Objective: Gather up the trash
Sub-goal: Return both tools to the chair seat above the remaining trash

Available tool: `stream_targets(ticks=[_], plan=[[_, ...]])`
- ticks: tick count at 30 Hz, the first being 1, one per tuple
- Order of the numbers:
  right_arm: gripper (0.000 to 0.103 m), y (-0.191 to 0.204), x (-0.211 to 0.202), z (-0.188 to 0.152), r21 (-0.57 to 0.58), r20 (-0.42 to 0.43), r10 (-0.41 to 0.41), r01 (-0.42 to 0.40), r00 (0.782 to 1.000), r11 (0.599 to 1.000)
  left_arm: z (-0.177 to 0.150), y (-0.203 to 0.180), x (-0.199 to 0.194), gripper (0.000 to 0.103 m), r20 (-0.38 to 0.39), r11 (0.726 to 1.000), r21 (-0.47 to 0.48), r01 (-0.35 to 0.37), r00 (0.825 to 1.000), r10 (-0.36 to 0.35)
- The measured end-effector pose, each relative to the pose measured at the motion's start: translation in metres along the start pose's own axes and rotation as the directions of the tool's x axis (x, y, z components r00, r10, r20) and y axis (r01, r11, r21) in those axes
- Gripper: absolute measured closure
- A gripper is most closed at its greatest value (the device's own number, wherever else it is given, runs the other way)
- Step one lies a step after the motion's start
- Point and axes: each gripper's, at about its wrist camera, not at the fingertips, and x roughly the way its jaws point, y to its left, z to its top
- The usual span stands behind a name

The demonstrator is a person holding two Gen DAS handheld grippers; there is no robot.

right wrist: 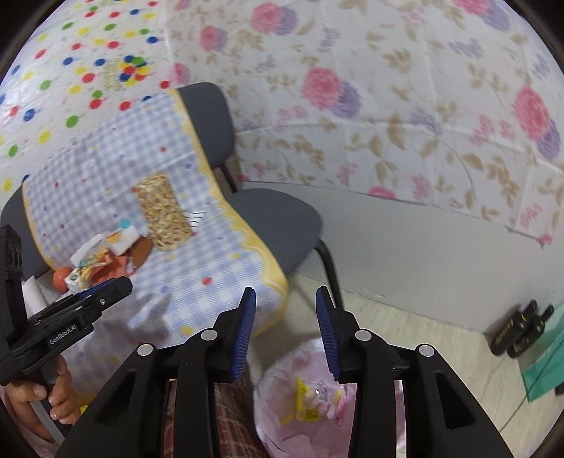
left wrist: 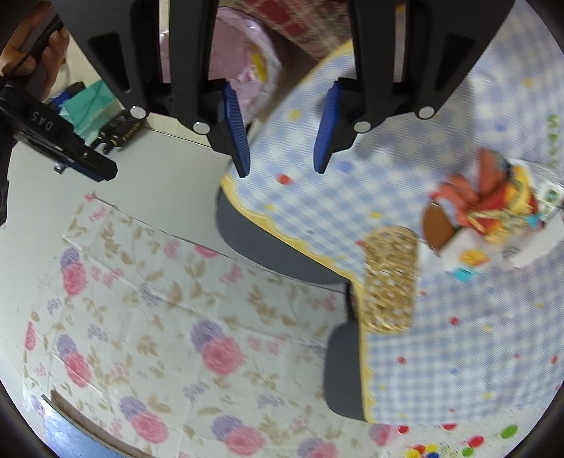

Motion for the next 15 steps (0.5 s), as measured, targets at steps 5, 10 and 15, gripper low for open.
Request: stream_targets(ticks=[5, 10, 15], plan=[[0.063, 0.033, 0.011, 0.016, -0.037, 0.002, 0.078, -0.077, 0.997, 0.996, 0.007, 0.027, -0.019, 0.063, 0.031, 0.995, -0.008, -0.095, 0.995, 0.096], [0.063, 0.072, 0.017, 0.031, -0.107, 0.004, 0.139, -0.138, 0.990, 0.985, 0.010, 0.057, -0.038, 0.059, 0.044, 0.984, -0.043, -0.174, 0.983, 0.176], [0.063, 0.117, 0.027, 0.043, -0.197, -0.002, 0.202, -0.198, 0.979, 0.960, 0.014, 0.094, -0.061, 0.055, 0.063, 0.961, -0.109, -0.256, 0.963, 0.264]])
